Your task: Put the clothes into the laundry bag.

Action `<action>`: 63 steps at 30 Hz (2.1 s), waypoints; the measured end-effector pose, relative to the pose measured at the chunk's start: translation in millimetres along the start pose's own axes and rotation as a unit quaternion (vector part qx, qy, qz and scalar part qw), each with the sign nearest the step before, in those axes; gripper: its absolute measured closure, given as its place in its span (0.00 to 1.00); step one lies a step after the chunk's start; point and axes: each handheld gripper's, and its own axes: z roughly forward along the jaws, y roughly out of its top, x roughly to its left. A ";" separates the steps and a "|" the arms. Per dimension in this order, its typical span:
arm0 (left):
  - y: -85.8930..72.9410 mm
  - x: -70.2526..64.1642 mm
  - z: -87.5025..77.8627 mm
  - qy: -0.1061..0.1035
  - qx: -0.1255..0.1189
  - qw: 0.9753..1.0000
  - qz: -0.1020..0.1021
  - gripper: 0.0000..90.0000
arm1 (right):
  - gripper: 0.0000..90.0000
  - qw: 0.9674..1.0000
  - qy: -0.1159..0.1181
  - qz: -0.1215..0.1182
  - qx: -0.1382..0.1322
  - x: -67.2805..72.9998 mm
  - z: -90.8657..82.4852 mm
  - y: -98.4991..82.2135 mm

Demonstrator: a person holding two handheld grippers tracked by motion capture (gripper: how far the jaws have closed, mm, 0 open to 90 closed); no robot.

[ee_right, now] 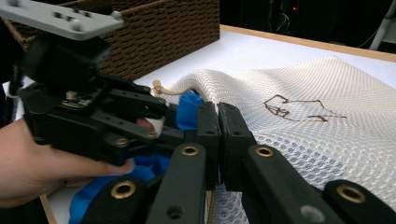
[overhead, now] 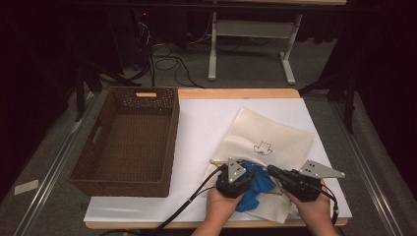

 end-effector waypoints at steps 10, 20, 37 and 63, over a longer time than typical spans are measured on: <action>-12.4 -4.6 -20.9 -0.003 -0.002 1.000 0.019 0.33 | 0.99 1.000 0.000 -0.004 0.001 0.5 0.4 0.1; -17.6 -1.4 -5.6 -0.020 0.074 0.997 -0.011 0.55 | 0.99 1.000 0.000 -0.003 0.004 1.1 0.7 -0.8; 0.7 -1.1 9.3 -0.006 0.072 0.997 -0.019 0.87 | 0.99 1.000 0.003 -0.004 0.000 1.2 0.8 -0.2; -5.4 -17.1 -26.1 -0.008 0.016 0.999 0.027 0.42 | 0.99 1.000 0.002 -0.002 0.001 0.6 -0.3 -1.3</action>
